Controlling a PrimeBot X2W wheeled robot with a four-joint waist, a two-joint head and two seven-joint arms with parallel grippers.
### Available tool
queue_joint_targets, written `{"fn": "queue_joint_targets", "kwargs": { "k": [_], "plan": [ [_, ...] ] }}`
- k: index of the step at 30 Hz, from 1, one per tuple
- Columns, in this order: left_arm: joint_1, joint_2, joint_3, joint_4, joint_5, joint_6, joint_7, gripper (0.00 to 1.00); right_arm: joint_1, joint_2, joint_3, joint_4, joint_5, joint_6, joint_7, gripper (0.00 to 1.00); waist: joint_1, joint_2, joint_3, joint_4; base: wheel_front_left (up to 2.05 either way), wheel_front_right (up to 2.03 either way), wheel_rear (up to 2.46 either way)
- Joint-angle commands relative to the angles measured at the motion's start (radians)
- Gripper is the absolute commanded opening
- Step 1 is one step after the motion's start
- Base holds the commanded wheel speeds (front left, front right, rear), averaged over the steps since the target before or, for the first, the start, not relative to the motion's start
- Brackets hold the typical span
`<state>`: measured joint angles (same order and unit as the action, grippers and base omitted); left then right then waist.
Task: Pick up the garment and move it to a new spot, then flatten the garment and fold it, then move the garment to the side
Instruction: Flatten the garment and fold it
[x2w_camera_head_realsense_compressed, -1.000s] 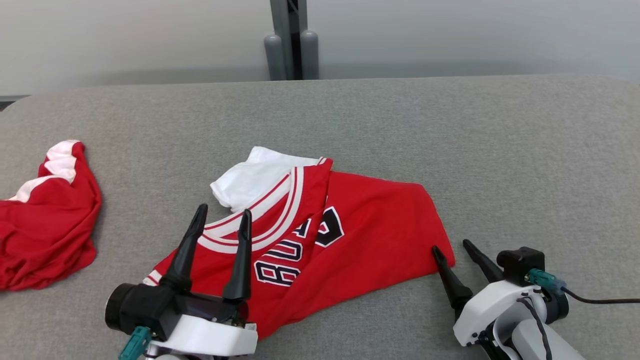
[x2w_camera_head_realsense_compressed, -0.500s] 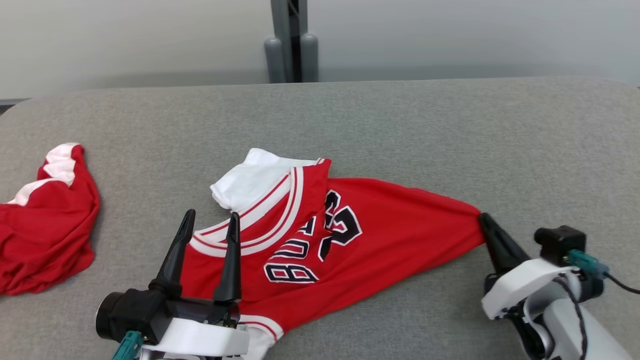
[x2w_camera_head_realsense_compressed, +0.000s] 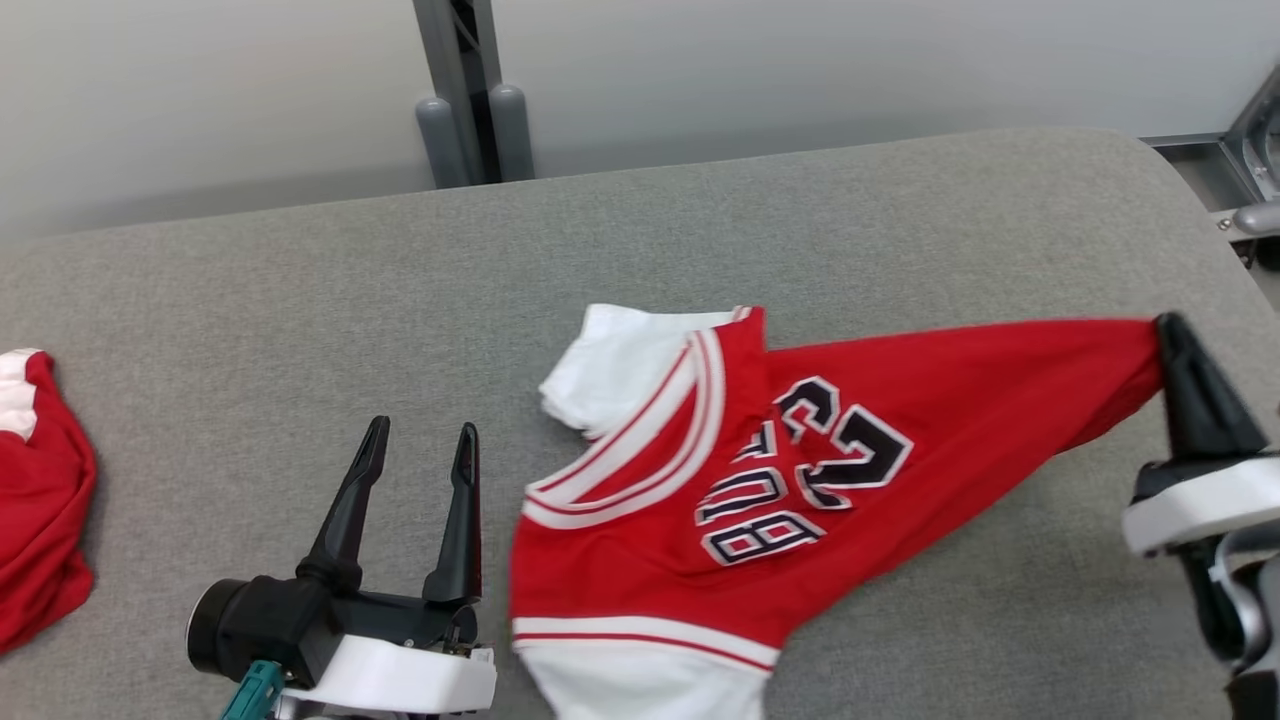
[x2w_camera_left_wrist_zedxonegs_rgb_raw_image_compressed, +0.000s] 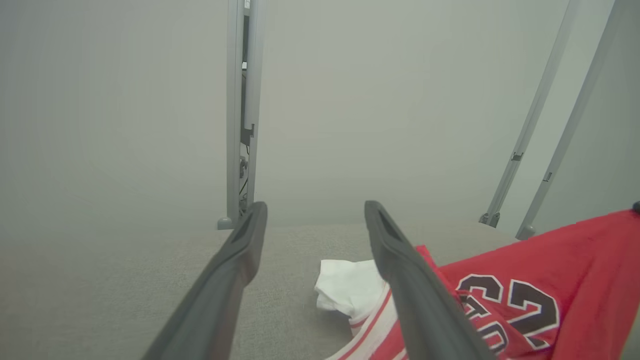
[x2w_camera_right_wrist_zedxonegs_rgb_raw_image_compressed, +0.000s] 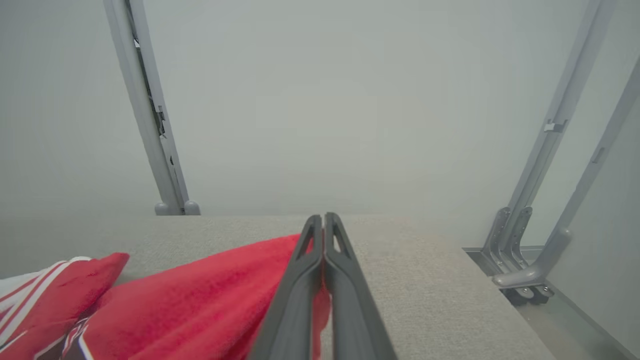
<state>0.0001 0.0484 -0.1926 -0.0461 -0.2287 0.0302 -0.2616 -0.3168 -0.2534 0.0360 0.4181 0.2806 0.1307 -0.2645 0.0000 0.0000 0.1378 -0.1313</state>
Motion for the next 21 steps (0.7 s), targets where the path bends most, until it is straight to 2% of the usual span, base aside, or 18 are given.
{"fn": "queue_joint_targets", "kwargs": {
  "k": [1, 4, 6, 12, 13, 14, 15, 18, 21],
  "plan": [
    [-0.009, 0.004, 0.002, -0.001, 0.006, -0.003, -0.003, 1.0, -0.019, -0.013, -0.033, -0.038, -0.02, 0.0, -0.002, 0.0, 0.0, 0.0, 0.002, -0.009, 0.0, 0.0, 0.0],
    [-0.015, 0.004, 0.0, -0.002, 0.007, -0.004, -0.003, 1.0, -0.018, -0.009, -0.088, -0.091, -0.041, 0.0, -0.002, 0.0, 0.0, 0.0, 0.003, -0.013, 0.0, 0.0, 0.0],
    [-0.02, 0.004, -0.003, 0.002, 0.005, -0.004, -0.003, 1.0, -0.002, -0.008, -0.092, -0.068, -0.052, 0.0, -0.002, 0.0, 0.0, 0.0, 0.003, -0.011, 0.0, 0.0, 0.0],
    [-0.043, 0.004, -0.038, 0.035, -0.017, -0.014, -0.003, 1.0, 0.012, -0.021, -0.094, 0.151, -0.066, 0.0, 0.032, 0.0, 0.0, 0.0, 0.003, -0.001, 0.0, 0.0, 0.0],
    [-0.049, 0.004, -0.044, 0.042, -0.019, -0.015, -0.003, 1.0, 0.009, -0.02, -0.095, 0.18, -0.071, 0.0, 0.031, 0.11, 0.0, 0.0, 0.005, -0.001, 0.0, 0.0, 0.0],
    [-0.057, 0.004, -0.05, 0.053, -0.019, -0.018, -0.003, 1.0, 0.005, -0.017, -0.1, 0.207, -0.074, 0.0, 0.03, 0.49, 0.0, 0.0, 0.007, -0.002, 0.0, 0.0, 0.0],
    [-0.066, 0.004, -0.055, 0.061, -0.019, -0.021, -0.003, 1.0, 0.0, -0.016, -0.106, 0.224, -0.083, 0.0, 0.025, 1.0, 0.0, 0.0, 0.009, -0.004, 0.0, 0.0, 0.0],
    [-0.099, 0.004, -0.069, 0.091, -0.024, -0.024, -0.003, 1.0, -0.016, 0.0, -0.116, 0.249, -0.108, 0.0, 0.011, 1.0, 0.0, 0.0, 0.015, -0.018, 0.0, 0.0, 0.0],
    [-0.139, 0.003, -0.093, 0.135, -0.032, -0.031, -0.003, 1.0, -0.027, 0.02, -0.138, 0.217, -0.154, 0.0, -0.001, 1.0, 0.0, 0.0, 0.022, -0.041, 0.0, 0.0, 0.0]
  ]
}}
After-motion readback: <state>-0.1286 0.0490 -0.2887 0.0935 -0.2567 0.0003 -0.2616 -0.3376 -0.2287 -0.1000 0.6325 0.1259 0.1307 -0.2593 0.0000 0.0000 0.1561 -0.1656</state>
